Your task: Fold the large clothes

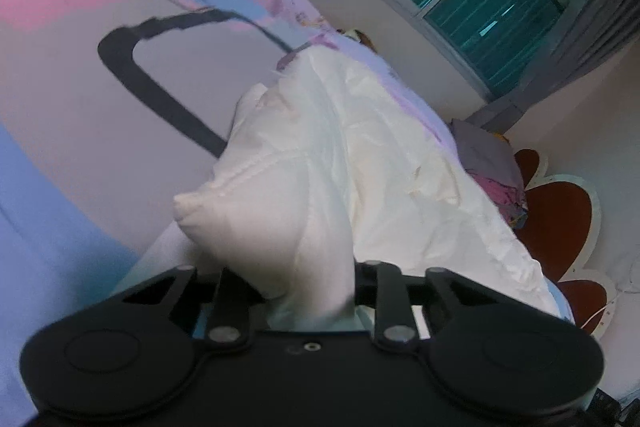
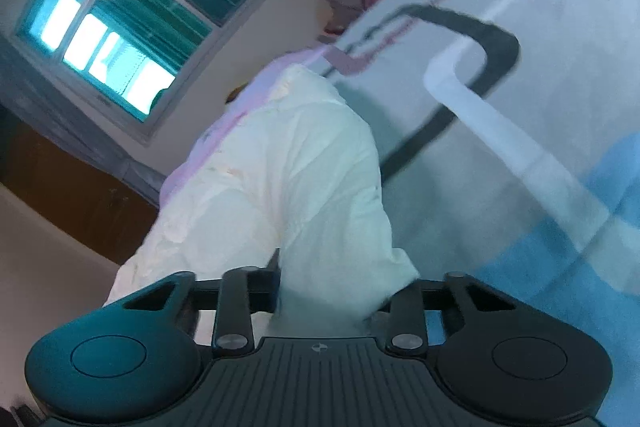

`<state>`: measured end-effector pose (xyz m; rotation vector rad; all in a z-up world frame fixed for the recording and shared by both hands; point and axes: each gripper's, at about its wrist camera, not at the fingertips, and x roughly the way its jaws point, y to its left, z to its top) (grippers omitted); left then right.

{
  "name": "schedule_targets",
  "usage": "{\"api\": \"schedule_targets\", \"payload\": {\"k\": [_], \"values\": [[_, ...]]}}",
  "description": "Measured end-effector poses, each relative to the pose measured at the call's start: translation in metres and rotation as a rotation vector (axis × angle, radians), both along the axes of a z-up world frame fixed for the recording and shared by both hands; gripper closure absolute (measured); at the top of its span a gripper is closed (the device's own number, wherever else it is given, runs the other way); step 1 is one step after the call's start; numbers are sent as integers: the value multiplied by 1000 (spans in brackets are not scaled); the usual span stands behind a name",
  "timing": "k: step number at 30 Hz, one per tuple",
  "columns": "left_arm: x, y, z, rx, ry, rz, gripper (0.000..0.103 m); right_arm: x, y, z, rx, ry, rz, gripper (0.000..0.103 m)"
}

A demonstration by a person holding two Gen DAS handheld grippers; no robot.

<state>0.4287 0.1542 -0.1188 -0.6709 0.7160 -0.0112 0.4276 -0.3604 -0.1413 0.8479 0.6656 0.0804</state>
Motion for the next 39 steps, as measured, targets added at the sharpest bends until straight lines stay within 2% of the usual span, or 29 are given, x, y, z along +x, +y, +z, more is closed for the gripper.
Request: {"api": "schedule_targets", "payload": {"k": [6, 13, 26, 30, 34, 36, 37, 38, 39], "values": [[-22, -1, 18, -1, -21, -5, 81, -24, 4, 21, -36, -23, 25, 76], [-74, -7, 29, 12, -20, -31, 81, -78, -1, 33, -59, -11, 40, 76], [-206, -10, 23, -3, -11, -47, 81, -217, -12, 37, -45, 12, 27, 76], [-242, -11, 21, -4, -7, -54, 81, -248, -16, 35, -43, 21, 22, 76], [-257, -9, 15, -4, 9, -57, 80, -267, -18, 28, -43, 49, 25, 76], [-256, -8, 10, 0, 14, -65, 78, -266, -18, 21, -40, 69, 25, 76], [-254, -8, 8, 2, 17, -68, 73, -265, -19, 16, -32, 78, 22, 75], [-251, -7, 5, 1, 20, -64, 70, -263, -20, 12, -24, 93, 20, 72], [-251, -7, 2, 4, 20, -58, 63, -259, -22, 9, -18, 107, 22, 63]]}}
